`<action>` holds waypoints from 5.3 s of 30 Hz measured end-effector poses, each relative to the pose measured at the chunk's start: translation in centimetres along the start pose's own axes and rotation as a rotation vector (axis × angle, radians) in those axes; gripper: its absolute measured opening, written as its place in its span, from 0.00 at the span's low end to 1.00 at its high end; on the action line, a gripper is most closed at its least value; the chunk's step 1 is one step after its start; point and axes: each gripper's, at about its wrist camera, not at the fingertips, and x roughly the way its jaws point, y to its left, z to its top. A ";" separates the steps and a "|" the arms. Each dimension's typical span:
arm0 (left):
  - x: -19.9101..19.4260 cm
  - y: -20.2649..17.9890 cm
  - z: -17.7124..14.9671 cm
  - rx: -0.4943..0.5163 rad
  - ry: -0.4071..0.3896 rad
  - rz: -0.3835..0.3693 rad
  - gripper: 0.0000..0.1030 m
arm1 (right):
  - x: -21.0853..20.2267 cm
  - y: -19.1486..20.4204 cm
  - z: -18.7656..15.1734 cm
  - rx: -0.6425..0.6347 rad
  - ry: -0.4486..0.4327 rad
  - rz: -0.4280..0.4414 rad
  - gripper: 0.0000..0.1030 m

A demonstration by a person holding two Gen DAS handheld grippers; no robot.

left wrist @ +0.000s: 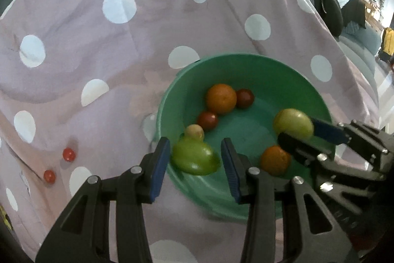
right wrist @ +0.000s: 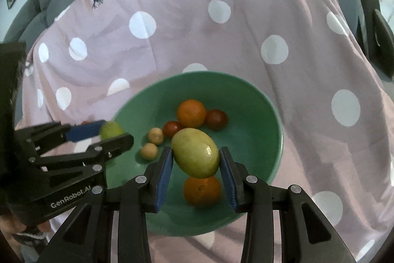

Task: Organize fruits
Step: 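Carry both green plums over the green bowl and lower them inside, then open the left tool while the right tool opens, releasing both plums into the bowl, then move both tools back toward the last two red cherry tomatoes, then grasp a red tomato with the right tool while the left tool grasps the other, then carry both red tomatoes over the green bowl and lower them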

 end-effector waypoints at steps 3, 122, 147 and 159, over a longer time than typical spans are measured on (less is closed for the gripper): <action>0.2 -0.4 0.2 0.019 0.002 0.010 0.39 | 0.5 0.1 0.1 -0.018 0.015 -0.019 0.39; 4.0 29.1 -9.9 -0.312 0.075 0.127 0.27 | 12.7 19.5 3.2 -0.194 0.100 0.393 0.25; -6.5 21.8 -14.2 -0.366 -0.055 0.202 0.27 | 6.8 18.9 -1.0 -0.191 0.093 0.349 0.25; -9.8 18.8 -16.5 -0.367 -0.065 0.191 0.27 | 3.4 17.1 -4.6 -0.181 0.110 0.296 0.25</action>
